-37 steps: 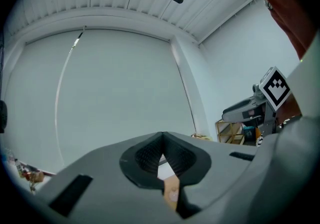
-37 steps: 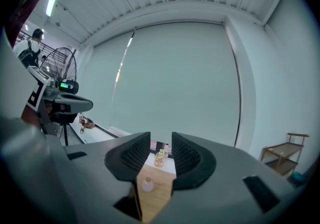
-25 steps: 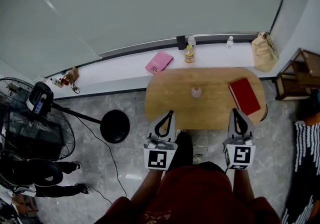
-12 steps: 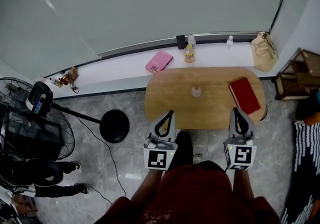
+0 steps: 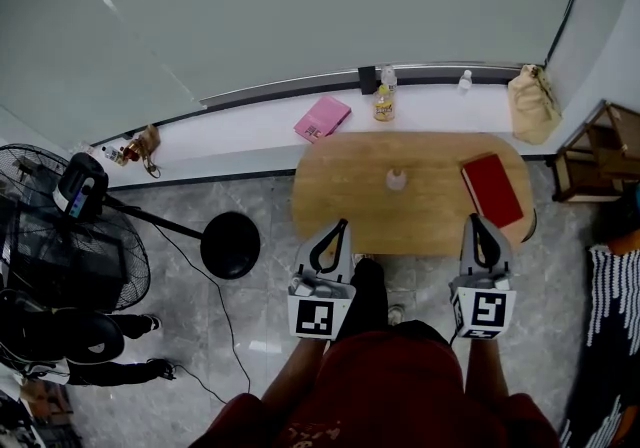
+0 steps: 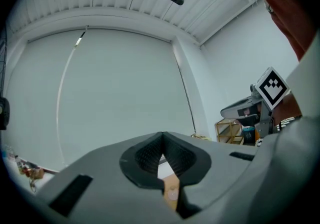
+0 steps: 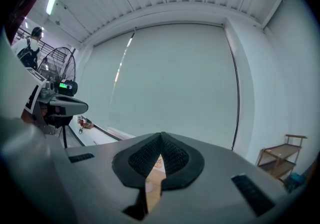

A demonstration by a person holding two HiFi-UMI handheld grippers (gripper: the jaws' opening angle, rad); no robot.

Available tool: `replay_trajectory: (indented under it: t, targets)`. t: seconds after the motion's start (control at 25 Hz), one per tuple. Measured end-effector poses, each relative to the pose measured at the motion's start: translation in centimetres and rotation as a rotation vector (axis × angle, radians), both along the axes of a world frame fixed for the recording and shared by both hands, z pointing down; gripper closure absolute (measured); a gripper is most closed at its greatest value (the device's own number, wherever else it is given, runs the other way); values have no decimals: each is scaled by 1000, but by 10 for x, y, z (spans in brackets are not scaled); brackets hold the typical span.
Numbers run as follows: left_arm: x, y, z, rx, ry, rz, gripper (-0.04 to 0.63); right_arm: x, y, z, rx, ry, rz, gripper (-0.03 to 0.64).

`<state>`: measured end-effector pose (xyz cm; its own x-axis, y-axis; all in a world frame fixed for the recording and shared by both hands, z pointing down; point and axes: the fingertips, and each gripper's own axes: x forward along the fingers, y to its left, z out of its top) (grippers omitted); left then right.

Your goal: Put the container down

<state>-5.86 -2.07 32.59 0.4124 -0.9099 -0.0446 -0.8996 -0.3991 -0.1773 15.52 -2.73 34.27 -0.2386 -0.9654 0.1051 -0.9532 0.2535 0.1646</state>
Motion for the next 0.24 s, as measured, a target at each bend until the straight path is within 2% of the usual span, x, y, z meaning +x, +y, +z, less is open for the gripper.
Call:
replay_trajectory:
  t: [0.24]
  targets:
    - [-3, 6, 1, -16, 16, -15, 591, -3, 4, -10, 29, -39, -4, 618]
